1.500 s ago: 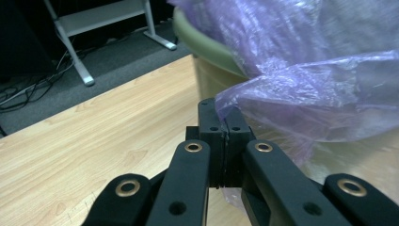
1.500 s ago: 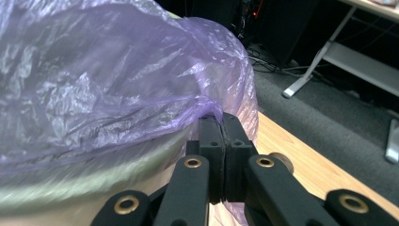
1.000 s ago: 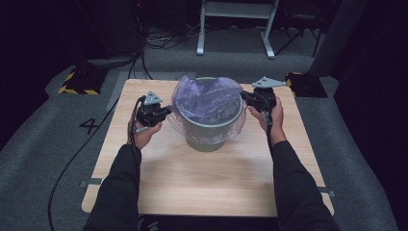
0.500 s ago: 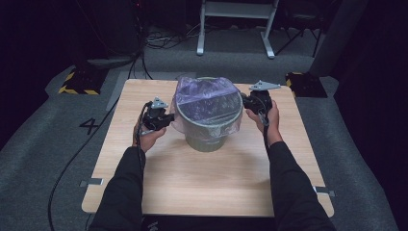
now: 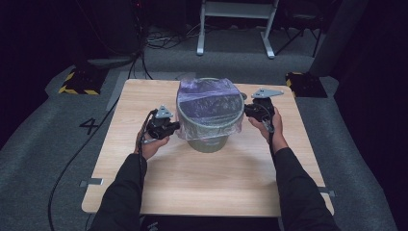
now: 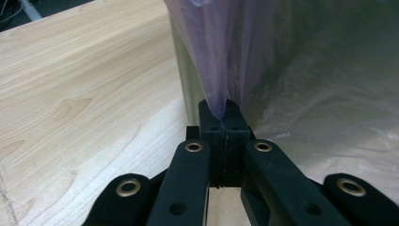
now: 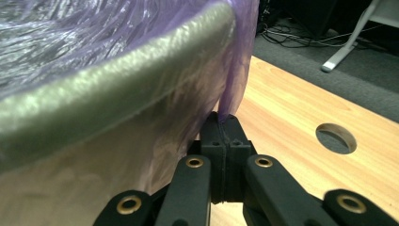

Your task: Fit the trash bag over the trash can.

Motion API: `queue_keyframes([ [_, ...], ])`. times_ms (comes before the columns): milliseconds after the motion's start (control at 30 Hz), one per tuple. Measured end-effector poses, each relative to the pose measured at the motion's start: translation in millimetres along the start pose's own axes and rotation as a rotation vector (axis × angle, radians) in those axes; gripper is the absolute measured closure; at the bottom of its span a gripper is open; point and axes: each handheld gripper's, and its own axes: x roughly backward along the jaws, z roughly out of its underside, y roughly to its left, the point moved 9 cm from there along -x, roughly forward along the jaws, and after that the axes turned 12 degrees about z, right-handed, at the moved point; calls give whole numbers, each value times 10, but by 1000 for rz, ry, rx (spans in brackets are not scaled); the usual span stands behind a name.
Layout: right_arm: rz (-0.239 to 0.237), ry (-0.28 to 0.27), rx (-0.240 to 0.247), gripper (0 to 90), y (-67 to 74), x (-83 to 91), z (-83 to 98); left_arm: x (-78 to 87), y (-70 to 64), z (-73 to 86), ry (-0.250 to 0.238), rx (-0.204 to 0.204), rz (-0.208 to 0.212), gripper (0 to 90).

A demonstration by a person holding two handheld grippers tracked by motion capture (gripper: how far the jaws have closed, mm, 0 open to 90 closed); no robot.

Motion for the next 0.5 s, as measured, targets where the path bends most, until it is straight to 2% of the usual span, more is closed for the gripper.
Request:
queue_keyframes([
  [100, -20, -1, 10, 900, 23, 68, 54, 32, -75, 21, 20, -34, -1, 896],
  [400, -59, -6, 27, 900, 51, 312, 208, 88, -317, 99, 50, -88, 33, 896],
  [500, -58, -9, 54, 899, 58, 401, 249, 151, -376, 135, 70, -124, 11, 895],
])
